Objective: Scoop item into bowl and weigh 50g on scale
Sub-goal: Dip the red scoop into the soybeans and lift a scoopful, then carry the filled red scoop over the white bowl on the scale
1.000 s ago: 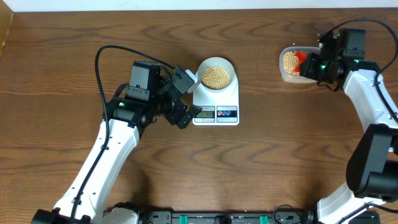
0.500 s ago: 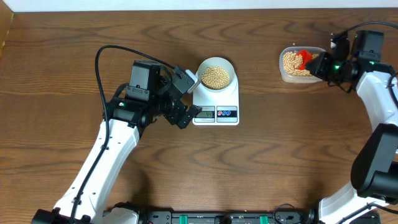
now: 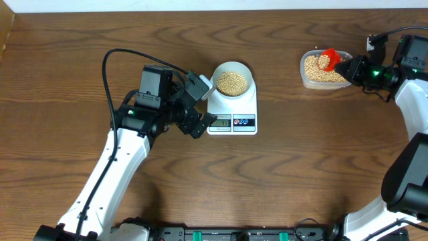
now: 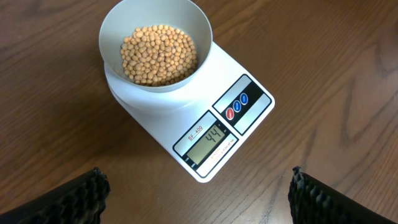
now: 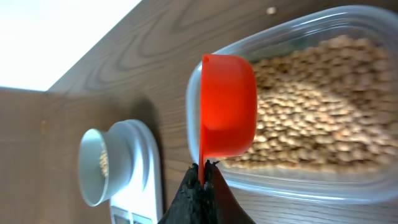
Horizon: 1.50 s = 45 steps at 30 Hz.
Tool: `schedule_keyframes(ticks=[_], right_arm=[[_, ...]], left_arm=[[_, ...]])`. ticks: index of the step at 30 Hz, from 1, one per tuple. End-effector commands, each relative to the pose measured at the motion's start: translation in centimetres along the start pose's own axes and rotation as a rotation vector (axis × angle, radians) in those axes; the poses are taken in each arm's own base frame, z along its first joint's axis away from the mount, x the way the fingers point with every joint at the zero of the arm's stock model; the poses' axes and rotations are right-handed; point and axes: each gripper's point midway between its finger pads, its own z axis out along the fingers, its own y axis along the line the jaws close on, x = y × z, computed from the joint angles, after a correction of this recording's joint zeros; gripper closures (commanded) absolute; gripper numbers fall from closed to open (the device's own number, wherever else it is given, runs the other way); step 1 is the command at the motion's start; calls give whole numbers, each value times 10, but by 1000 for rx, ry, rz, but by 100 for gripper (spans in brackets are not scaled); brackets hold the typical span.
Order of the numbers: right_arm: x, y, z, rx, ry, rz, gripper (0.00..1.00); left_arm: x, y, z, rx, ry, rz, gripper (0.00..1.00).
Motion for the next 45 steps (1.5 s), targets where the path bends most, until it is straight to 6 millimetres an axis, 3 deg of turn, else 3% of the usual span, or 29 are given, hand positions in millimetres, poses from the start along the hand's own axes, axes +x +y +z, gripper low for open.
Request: schedule_keyframes(ticks=[1,14,28,36,45], right_arm=[[4,13,0,-98,23,3,99],[-4,49,-5,-292,7,-75,99],[3,65,0,-342,34,-96,99],[14,84,10,-379,69,-130,99],[34,122,30,-435,120,-217,99]], left_arm=[[3,-2,1,8,4,7,5],[3,-2,1,8,4,7,5],[3,-2,1,8,4,7,5],[3,-2,1,8,4,7,5],[3,-2,1,8,4,7,5]])
